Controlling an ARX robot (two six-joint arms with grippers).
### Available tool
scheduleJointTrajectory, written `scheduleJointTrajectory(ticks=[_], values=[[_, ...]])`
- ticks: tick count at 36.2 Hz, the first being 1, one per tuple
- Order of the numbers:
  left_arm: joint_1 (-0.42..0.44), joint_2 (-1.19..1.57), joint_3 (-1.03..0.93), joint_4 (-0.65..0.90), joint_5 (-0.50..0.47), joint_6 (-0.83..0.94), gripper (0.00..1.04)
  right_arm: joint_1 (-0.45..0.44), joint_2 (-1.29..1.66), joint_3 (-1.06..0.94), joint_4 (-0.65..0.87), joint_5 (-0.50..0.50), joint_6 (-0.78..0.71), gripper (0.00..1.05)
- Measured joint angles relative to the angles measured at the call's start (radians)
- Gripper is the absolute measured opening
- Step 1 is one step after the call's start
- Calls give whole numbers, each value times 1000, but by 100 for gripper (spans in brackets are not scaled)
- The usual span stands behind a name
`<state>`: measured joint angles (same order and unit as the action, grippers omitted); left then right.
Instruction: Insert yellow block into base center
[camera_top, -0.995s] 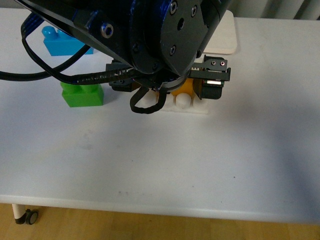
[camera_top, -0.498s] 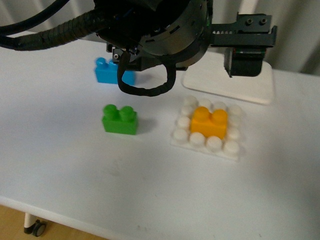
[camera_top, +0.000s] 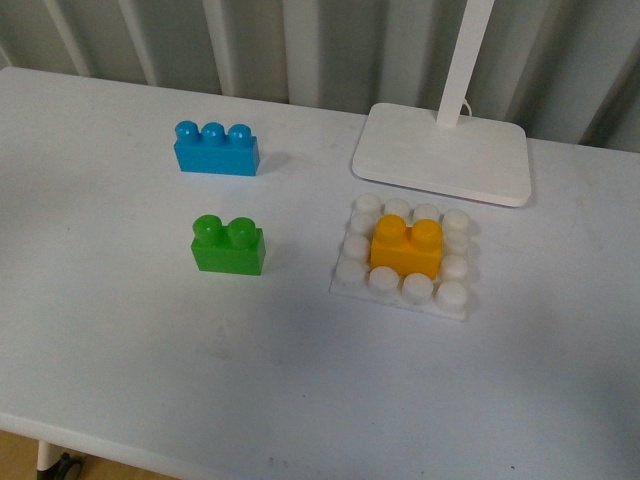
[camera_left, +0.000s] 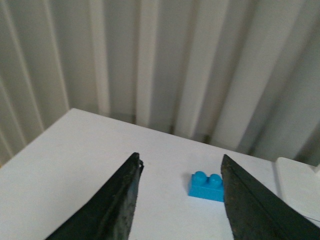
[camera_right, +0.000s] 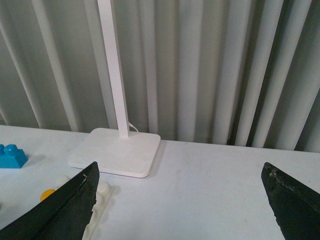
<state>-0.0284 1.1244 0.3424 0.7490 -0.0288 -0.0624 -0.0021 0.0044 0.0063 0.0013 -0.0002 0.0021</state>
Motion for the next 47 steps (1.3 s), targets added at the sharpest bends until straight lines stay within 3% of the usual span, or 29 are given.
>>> scheduleJointTrajectory(ticks=[7,10,27,30,47], values=[[26,-163,-113,-12,25,39,24,0,0,0,0,-4,0,95],[26,-216,-165,-29,27,46,4,0,0,0,0,0,0,95],[26,-533,-301,-210,28,55,4,0,0,0,0,-1,0,95],[26,-551,-332,-183,29,54,4,0,0,0,0,-1,0,95],[26,-758,-332,-381,29,55,4,0,0,0,0,-1,0,95]])
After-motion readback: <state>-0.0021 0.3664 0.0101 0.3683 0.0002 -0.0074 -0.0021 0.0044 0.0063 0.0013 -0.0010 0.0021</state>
